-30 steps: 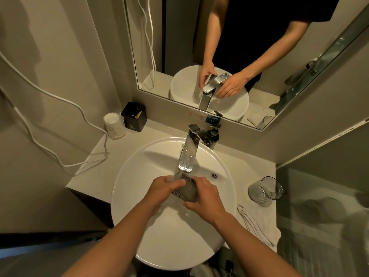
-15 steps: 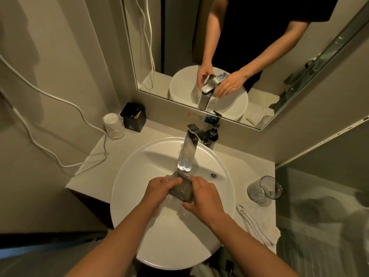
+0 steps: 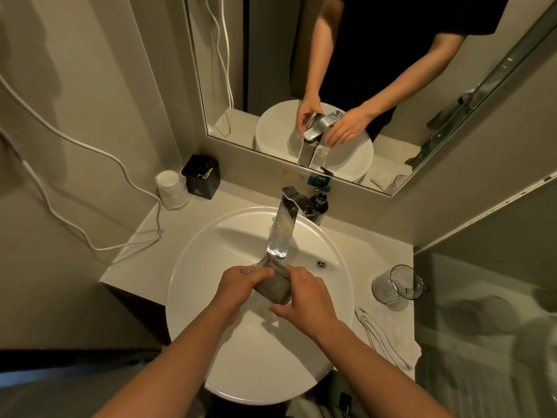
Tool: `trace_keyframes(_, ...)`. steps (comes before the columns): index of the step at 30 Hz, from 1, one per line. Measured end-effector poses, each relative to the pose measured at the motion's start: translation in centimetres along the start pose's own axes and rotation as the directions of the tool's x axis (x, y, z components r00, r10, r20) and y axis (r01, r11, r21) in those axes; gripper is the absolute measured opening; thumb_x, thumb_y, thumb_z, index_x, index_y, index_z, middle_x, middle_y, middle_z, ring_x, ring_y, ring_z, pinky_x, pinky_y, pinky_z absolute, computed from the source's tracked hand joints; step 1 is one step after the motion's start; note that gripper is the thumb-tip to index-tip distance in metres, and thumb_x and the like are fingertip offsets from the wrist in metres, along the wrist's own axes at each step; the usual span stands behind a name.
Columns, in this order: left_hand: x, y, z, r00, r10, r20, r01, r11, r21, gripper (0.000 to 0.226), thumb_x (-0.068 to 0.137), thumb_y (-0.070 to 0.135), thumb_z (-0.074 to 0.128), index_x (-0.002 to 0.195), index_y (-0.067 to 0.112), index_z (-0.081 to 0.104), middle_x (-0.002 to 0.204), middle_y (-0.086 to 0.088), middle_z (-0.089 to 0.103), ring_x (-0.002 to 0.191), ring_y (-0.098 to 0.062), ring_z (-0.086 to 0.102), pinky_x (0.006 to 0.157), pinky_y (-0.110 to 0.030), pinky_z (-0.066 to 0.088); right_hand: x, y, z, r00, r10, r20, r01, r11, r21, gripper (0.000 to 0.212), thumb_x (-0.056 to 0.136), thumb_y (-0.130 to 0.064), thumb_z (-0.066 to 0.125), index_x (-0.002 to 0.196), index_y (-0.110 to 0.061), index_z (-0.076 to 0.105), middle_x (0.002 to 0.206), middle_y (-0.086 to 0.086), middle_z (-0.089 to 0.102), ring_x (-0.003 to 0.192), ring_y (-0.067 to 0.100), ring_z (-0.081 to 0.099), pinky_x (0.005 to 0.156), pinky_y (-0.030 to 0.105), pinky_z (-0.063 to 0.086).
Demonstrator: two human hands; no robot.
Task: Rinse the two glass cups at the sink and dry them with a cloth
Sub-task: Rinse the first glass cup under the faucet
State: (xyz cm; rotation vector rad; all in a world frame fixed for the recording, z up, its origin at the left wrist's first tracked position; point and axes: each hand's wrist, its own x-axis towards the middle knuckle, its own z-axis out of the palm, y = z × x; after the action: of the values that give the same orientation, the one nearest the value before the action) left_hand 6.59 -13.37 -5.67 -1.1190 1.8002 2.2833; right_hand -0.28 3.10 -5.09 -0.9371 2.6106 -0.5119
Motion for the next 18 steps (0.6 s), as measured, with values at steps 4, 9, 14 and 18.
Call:
trace_keyframes(4, 0.1, -0.3, 0.1, 1.0, -0.023, 0.01, 0.023, 0.999, 0.037, 0.021, 0.085, 0.026, 0.082, 0.068, 0.015, 0.073, 0.06, 0.01, 0.067, 0.049, 0.001, 0.056, 0.06, -0.021, 0.043, 0.0, -0.4, 0.6, 0.998, 0.065, -0.019, -0.064, 0.997, 0.034, 0.082, 0.069, -0.055, 0.08, 0.138, -0.025, 0.047, 0.118, -0.004, 0.056, 0.11, 0.019, 0.054, 0.093, 0.031, 0.043)
trace_keyframes(9, -0.2, -0.2, -1.6, 0.989, -0.002, 0.146, 0.0, 1.0, 0.019, 0.046, 0.069, 0.036, 0.086, 0.1, 0.003, 0.076, 0.089, -0.004, 0.075, 0.085, -0.014, 0.068, 0.085, -0.031, 0.051, 0.3, 0.5, -0.1, 0.995, 0.056, 0.086, -0.075, 0.968, 0.241, 0.077, 0.069, -0.046, 0.085, 0.136, -0.027, 0.052, 0.118, -0.003, 0.058, 0.106, 0.016, 0.057, 0.089, 0.027, 0.048)
trace_keyframes(14, -0.3, -0.1, -1.2, 0.996, 0.038, 0.084, -0.039, 0.999, 0.012, 0.021, 0.081, 0.021, 0.085, 0.097, 0.008, 0.08, 0.088, -0.004, 0.08, 0.078, -0.009, 0.072, 0.077, -0.024, 0.05, 0.4, 0.4, -0.3, 0.997, 0.039, 0.063, -0.053, 0.969, 0.241, 0.081, 0.07, -0.046, 0.084, 0.141, -0.03, 0.048, 0.128, -0.003, 0.06, 0.113, 0.017, 0.06, 0.095, 0.031, 0.051)
trace_keyframes(18, -0.4, -0.2, -0.4, 1.0, 0.021, 0.014, -0.021, 1.0, 0.004, 0.023, 0.081, 0.028, 0.086, 0.092, 0.008, 0.081, 0.075, 0.003, 0.076, 0.059, -0.001, 0.064, 0.064, -0.019, 0.047, 0.0, -0.2, 0.1, 0.999, 0.045, -0.027, -0.04, 0.987, 0.157, 0.084, 0.068, -0.055, 0.085, 0.139, -0.028, 0.049, 0.124, -0.005, 0.06, 0.108, 0.017, 0.059, 0.092, 0.035, 0.051)
